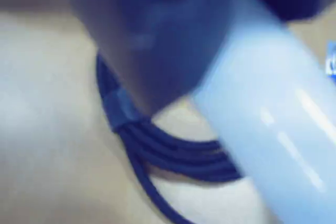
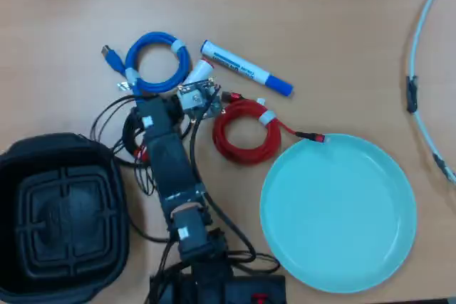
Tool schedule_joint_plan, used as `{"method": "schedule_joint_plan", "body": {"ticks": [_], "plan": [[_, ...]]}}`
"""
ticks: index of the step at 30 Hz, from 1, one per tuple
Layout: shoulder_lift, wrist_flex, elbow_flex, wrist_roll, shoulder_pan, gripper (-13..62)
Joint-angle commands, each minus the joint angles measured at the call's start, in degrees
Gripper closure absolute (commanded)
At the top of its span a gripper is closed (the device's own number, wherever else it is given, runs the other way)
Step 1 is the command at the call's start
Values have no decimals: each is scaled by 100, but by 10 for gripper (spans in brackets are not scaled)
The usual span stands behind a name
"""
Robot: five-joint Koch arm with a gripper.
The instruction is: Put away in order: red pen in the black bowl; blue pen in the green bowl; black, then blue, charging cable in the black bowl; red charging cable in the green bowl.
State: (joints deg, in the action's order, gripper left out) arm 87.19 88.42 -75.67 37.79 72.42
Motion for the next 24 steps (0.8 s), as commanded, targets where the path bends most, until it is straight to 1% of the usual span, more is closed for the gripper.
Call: {"method": "schedule_joint_plan", "body": {"ticks": [1,5,10,19,24], "plan": [[492,545,844,-378,-316,577],[756,800,1239,-1011,-1046,577],[1055,826,1266,-1978,-2004,577],[993,501,1266,-4412,-4157,576],[800,-18,1222,-5036,-5027,577]]}}
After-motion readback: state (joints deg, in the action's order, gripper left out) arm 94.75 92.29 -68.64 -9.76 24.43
